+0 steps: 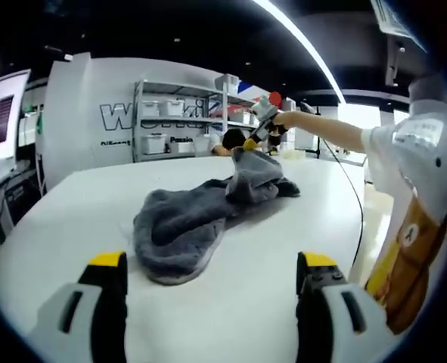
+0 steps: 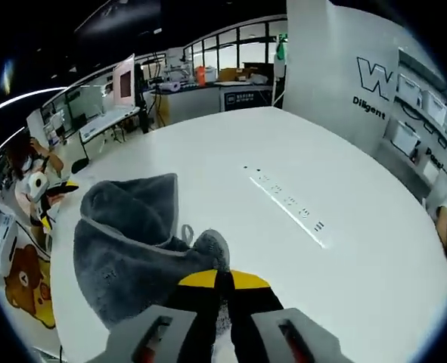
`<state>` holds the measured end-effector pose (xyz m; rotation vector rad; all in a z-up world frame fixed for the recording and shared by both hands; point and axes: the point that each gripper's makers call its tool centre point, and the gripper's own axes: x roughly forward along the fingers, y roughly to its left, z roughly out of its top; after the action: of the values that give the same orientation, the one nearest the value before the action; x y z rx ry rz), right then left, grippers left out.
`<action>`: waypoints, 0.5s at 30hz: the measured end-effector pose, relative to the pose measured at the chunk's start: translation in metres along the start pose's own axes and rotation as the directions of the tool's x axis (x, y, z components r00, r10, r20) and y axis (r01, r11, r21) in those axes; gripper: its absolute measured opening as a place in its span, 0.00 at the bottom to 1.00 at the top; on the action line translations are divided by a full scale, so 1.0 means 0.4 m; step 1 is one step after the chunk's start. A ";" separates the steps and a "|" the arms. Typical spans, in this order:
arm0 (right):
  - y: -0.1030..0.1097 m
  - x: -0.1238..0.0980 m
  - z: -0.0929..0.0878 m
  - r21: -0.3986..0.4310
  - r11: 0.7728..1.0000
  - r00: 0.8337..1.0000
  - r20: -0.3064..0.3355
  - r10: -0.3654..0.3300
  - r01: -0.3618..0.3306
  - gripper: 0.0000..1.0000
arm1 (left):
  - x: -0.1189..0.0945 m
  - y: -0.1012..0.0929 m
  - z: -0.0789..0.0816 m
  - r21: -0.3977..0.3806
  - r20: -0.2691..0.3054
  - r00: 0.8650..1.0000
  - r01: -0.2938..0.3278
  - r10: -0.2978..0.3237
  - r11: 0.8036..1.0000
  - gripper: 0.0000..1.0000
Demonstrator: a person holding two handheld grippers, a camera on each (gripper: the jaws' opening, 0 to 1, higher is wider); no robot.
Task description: Fold the towel on the table until its edges align and the towel forms a compact rectangular stack.
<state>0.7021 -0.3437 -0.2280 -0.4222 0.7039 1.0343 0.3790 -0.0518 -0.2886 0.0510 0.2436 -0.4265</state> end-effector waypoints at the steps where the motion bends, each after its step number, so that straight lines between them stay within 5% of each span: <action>1: -0.004 -0.003 0.000 0.006 1.000 1.000 0.003 -0.006 0.006 0.04 | 0.000 -0.001 0.000 0.001 0.000 1.000 0.001 -0.001 1.000 0.97; 6: -0.097 -0.049 -0.013 0.091 0.985 0.987 0.043 -0.153 0.149 0.04 | -0.004 -0.005 -0.001 0.002 -0.001 1.000 0.000 0.000 1.000 0.97; 10: -0.165 -0.082 -0.037 0.166 0.949 0.958 0.055 -0.281 0.269 0.04 | -0.009 -0.003 -0.003 0.002 -0.002 1.000 -0.007 0.007 1.000 0.97; 15: -0.287 -0.127 -0.091 0.285 0.847 0.882 0.010 -0.472 0.450 0.04 | -0.010 0.000 -0.006 0.000 -0.008 1.000 -0.015 0.015 1.000 0.97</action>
<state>0.7754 -0.4515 -0.2186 -0.2846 0.6219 0.4825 0.3748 -0.0497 -0.2900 0.0549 0.2509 -0.4113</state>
